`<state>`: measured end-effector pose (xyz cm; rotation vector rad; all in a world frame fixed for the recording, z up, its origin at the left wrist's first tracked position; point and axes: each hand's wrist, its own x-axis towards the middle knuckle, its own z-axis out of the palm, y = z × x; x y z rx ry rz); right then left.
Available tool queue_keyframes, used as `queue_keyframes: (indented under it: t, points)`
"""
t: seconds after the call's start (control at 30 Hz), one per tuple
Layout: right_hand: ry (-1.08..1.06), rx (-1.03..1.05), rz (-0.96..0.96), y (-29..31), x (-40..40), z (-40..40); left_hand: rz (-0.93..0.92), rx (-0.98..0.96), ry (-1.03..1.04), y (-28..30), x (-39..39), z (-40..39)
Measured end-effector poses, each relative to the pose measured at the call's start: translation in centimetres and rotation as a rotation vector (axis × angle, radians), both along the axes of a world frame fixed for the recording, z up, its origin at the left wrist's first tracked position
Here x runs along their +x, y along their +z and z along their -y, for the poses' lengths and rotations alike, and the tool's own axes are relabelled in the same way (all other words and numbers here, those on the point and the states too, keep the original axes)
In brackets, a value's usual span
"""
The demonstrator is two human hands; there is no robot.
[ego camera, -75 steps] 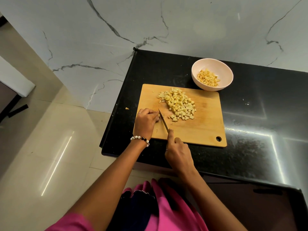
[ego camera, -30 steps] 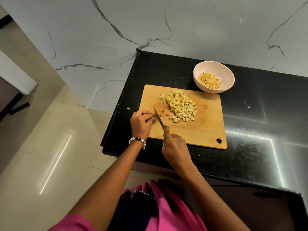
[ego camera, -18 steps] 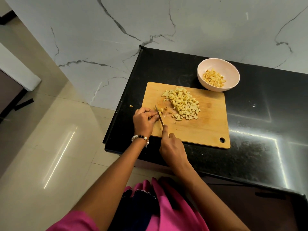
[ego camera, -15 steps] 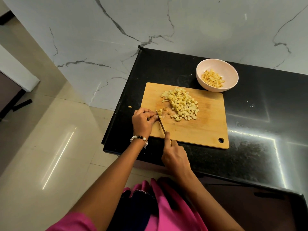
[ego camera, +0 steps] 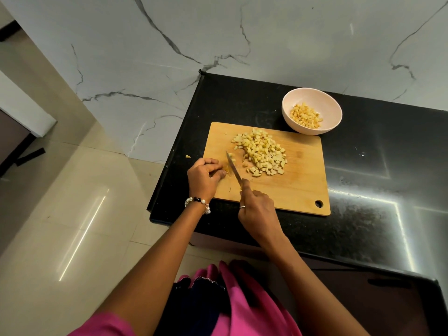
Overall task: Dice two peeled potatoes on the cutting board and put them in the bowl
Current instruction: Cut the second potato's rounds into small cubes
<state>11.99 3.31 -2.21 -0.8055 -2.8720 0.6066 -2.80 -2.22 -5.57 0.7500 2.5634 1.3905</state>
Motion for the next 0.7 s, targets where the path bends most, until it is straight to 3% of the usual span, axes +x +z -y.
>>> queue_keyframes:
  t: [0.7]
  points:
    - [0.060,0.130,0.144,-1.5,-0.7,2.1,-0.053,0.022,0.055,-0.5,0.2,-0.4]
